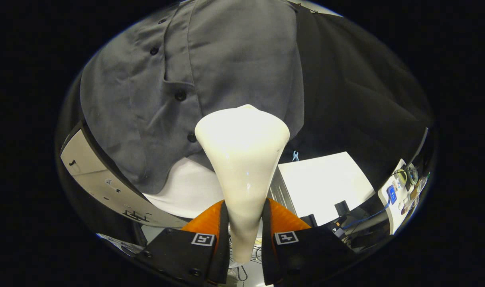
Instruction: Iron the clothes twice with a garment steamer, once on the left side and once on the right side.
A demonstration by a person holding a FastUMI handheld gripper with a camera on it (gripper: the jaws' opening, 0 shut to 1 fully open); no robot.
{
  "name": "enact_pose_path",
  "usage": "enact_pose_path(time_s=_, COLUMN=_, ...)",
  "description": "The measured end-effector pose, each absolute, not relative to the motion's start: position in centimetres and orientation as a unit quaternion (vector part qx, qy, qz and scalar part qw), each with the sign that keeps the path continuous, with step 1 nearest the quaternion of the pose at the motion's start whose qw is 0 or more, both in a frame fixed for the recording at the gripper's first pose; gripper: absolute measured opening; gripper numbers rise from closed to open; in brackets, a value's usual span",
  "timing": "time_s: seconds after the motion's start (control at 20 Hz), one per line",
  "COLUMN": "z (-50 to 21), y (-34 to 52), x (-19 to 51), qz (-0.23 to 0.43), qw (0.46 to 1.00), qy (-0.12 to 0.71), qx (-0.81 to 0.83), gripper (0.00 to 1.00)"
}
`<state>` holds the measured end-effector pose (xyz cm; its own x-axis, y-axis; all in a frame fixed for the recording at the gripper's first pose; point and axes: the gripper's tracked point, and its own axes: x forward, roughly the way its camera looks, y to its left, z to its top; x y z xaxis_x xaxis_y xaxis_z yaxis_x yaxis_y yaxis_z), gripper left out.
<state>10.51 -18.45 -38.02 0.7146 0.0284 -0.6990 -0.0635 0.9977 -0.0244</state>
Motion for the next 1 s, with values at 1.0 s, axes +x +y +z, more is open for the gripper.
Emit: enact_pose_path(time_s=1.0, z=-10.3, y=-16.1, x=10.6, qz=0.044, qw=0.985, qy=0.167, qx=-0.023, gripper=0.4)
